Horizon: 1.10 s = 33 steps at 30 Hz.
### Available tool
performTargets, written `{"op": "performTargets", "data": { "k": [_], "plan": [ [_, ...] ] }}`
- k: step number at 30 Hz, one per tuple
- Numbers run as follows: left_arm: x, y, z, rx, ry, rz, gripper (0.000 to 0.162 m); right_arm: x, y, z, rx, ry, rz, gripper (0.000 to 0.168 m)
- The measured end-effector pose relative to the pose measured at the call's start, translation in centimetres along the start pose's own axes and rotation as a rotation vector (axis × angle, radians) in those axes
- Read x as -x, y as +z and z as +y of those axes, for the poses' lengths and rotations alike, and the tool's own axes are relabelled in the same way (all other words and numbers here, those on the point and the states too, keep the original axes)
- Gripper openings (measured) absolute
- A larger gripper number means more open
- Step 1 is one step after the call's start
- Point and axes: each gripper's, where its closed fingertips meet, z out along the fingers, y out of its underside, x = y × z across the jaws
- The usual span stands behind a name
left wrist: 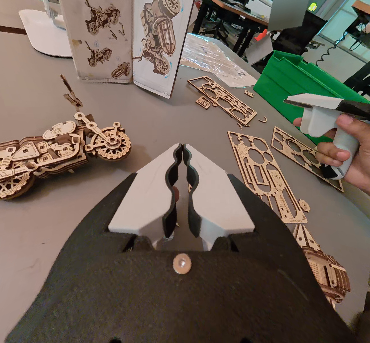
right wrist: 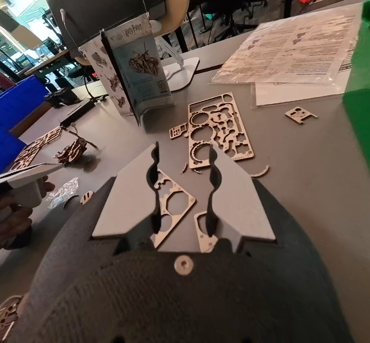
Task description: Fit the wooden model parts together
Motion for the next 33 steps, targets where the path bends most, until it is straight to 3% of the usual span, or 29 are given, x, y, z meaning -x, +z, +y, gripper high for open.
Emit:
{"op": "performTargets", "data": {
  "k": [10,20,33],
  "plan": [
    [-1.3,0.0,0.3,0.011,0.118,-0.004,0.000,0.8,0.0,-0.1,-0.014,0.023,-0.027,0.048],
    [-1.5,0.0,0.4,0.019,0.127,0.001,0.000,0.1,-0.3,-0.6,-0.041,0.106,-0.028,0.050],
    [-1.5,0.1,0.4,0.025,0.123,0.005,0.000,0.4,0.3,0.6,0.021,-0.041,0.034,0.059]
  ]
}}
